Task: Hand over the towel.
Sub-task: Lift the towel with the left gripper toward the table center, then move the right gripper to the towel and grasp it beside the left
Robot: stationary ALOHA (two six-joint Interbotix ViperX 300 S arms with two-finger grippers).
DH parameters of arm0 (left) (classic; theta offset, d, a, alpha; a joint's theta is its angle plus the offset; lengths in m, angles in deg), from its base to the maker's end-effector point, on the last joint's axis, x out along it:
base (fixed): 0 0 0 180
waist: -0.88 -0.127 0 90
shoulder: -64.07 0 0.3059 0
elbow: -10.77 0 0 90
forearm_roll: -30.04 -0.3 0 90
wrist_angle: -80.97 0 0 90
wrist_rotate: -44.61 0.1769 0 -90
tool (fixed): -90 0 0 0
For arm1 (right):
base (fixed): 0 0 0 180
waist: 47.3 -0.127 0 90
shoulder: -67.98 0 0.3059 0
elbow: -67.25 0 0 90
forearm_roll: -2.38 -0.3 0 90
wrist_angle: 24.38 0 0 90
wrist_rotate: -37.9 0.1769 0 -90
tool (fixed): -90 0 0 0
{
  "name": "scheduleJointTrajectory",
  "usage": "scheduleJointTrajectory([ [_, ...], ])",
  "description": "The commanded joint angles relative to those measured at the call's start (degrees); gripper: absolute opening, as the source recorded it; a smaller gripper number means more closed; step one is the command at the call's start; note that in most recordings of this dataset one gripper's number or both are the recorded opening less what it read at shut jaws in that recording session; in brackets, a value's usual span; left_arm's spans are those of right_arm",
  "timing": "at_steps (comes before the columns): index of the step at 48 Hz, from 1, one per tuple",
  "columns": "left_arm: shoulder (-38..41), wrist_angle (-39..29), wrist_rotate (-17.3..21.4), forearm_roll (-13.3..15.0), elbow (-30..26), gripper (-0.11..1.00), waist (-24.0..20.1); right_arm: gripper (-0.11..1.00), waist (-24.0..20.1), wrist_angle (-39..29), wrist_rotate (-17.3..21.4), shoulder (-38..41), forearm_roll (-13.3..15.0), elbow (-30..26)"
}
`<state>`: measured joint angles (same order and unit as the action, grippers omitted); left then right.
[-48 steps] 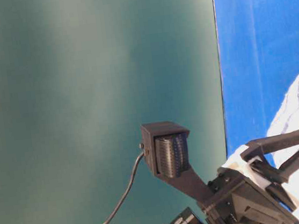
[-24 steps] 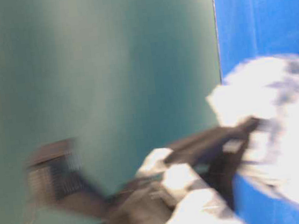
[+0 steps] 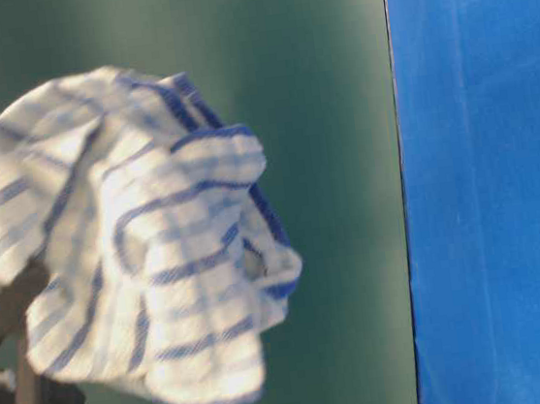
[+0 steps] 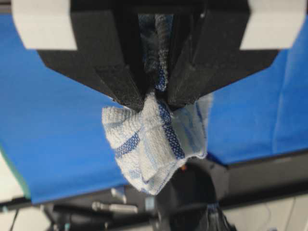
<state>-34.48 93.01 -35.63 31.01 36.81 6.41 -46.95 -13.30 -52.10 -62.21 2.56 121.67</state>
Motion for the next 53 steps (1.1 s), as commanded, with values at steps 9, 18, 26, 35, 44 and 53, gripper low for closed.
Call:
scheduleJointTrajectory([
  [9, -1.6, 2.4, -0.4, 0.2, 0.1, 0.09, 0.2, 0.00, 0.1, 0.9, 0.3, 0.6, 0.1, -1.3],
  [18, -1.1, 2.5, -0.4, 0.2, -0.3, 0.09, 0.2, 0.00, 0.1, 5.4, 0.8, 2.4, 0.0, -1.5],
  [26, -1.1, 2.6, -0.4, 0.2, -0.4, 0.09, 0.2, 0.00, 0.1, 9.9, 0.7, 6.7, 0.0, -3.0],
  [35, -1.1, 2.7, -0.6, 0.2, -0.4, 0.09, 0.2, 0.03, 0.1, 10.9, 0.8, 16.3, 0.0, -8.9],
  [44, -1.1, 2.8, -0.8, 0.2, -0.4, 0.09, 0.2, 0.57, -0.6, 11.2, 0.5, 27.3, 0.1, -16.8],
  [53, -1.1, 2.9, -0.8, 0.2, -0.2, 0.09, 0.2, 0.72, -1.8, 12.9, 0.4, 36.8, 0.4, -24.3],
])
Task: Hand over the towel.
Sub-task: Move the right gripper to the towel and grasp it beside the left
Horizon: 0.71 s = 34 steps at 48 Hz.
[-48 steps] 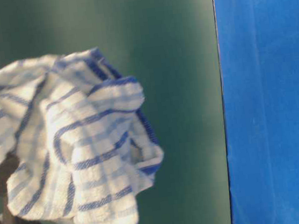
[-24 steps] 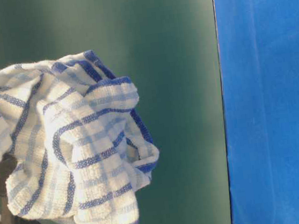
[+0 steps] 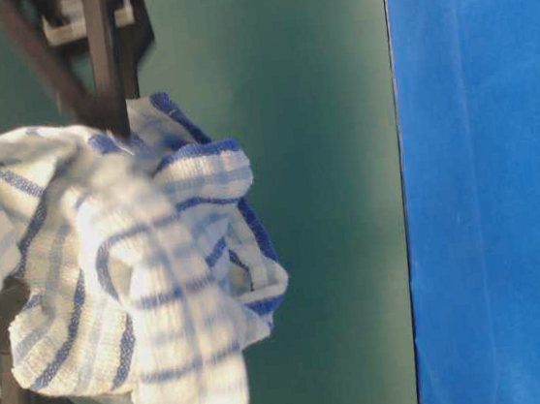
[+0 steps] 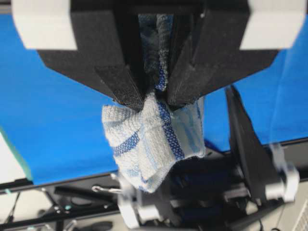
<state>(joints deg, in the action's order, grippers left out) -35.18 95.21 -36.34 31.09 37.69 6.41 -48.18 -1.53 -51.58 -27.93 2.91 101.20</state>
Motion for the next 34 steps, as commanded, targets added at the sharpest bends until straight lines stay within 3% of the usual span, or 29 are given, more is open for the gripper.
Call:
scheduleJointTrajectory([
  [1, -0.4, 0.6, -0.1, 0.1, -1.0, 0.09, 0.2, 0.72, -0.6, 1.1, -0.2, 3.3, 0.0, -4.5],
  [14, -0.4, 0.6, -0.2, 0.1, -0.7, 0.09, 0.2, 0.73, -0.7, 0.6, -0.6, 10.8, 0.0, -12.7],
  [26, -0.4, 0.4, -0.2, 0.1, -0.6, 0.09, 0.1, 0.71, -0.7, -1.1, -0.9, 11.2, 0.1, -13.2],
  [30, -0.1, 0.4, -0.1, 0.1, -0.8, 0.09, 0.2, 0.63, -0.9, -2.0, -1.1, 11.2, 0.3, -13.2],
  [34, 0.3, 0.4, 0.0, 0.1, -1.0, 0.09, 0.2, 0.42, -1.0, -2.6, -1.1, 11.1, 0.6, -13.3],
])
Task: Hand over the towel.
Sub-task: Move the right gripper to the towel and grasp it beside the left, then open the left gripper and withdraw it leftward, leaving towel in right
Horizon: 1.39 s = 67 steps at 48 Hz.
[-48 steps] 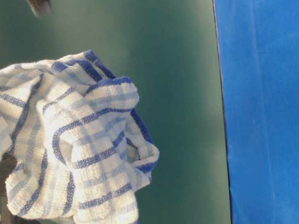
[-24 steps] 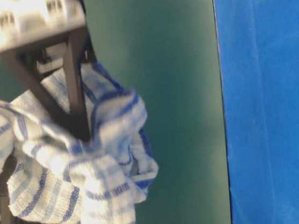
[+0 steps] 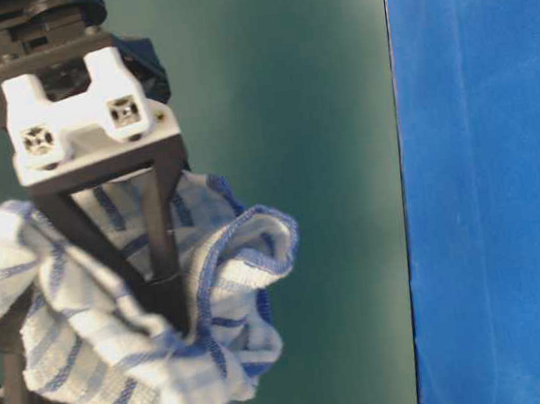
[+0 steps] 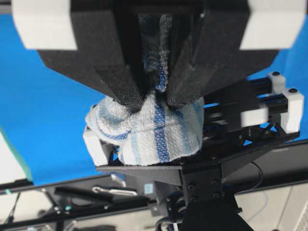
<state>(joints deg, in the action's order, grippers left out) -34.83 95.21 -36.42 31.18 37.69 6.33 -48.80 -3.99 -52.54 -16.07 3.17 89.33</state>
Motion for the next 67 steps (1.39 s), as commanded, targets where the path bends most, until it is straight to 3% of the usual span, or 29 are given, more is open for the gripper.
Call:
scheduleJointTrajectory([
  [1, -0.1, 0.4, 0.1, 0.0, -1.0, 0.09, 0.3, 0.36, -0.4, -0.3, 0.0, -0.7, 0.4, -1.4],
  [6, 0.2, 0.4, 0.4, 0.0, -1.1, 0.09, 0.2, 0.08, -0.4, -0.9, 0.0, -0.8, 0.4, -1.5],
  [23, 0.2, 0.5, -0.6, 0.1, -1.3, 0.12, -0.3, 0.07, -0.4, -2.0, 0.0, -2.1, 0.4, -1.0],
  [26, 0.0, 0.8, -0.7, 0.1, -1.1, 0.26, -0.3, 0.07, -0.4, -2.0, 0.0, -2.3, 0.4, -0.9],
  [34, -1.3, 1.1, -0.7, 0.4, -0.2, 0.75, -0.3, 0.07, -0.4, -2.0, 0.3, -3.1, 0.4, -0.1],
  [39, -2.7, 1.3, -0.8, 0.4, 0.9, 0.92, -0.3, 0.07, -0.4, -2.0, 0.4, -3.4, 0.4, 0.3],
  [67, -18.5, -1.9, -3.2, 0.5, 11.0, 0.94, -0.8, 0.07, -0.4, -8.2, 1.7, -3.6, 0.1, 0.4],
])
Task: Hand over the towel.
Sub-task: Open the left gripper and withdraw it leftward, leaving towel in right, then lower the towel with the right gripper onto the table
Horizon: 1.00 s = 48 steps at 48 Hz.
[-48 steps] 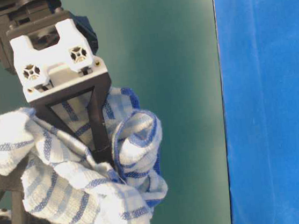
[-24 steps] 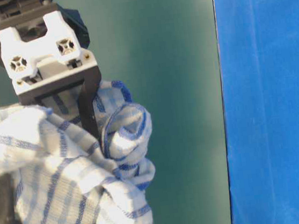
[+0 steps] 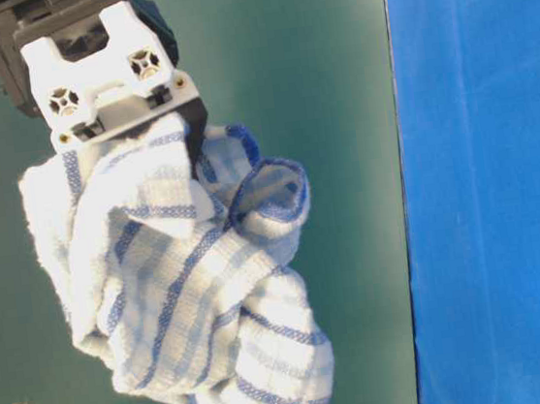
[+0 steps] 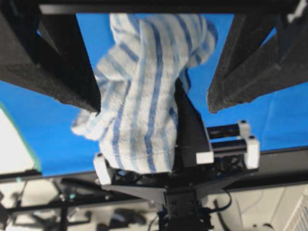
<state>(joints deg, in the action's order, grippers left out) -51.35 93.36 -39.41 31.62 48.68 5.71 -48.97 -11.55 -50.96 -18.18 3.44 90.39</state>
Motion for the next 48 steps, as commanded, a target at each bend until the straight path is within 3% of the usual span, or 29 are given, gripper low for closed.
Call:
scheduleJointTrajectory([
  [1, -2.3, -0.2, -0.3, 0.1, 0.2, 0.94, -0.2, 0.07, -0.2, -1.1, 0.1, -1.5, -0.2, -0.6],
  [25, -1.9, -0.3, -0.5, 0.1, 0.4, 0.94, -0.2, 0.07, 1.2, -32.4, 0.1, 9.2, -1.3, -8.0],
  [41, -1.6, -0.4, -0.5, 0.1, 0.5, 0.94, -0.2, 0.07, 2.8, -31.1, 0.1, 19.7, -1.3, -9.8],
  [48, -1.5, -0.4, -0.6, 0.1, 0.6, 0.94, -0.2, 0.07, 2.9, -30.4, 0.2, 20.8, -1.3, -10.0],
])
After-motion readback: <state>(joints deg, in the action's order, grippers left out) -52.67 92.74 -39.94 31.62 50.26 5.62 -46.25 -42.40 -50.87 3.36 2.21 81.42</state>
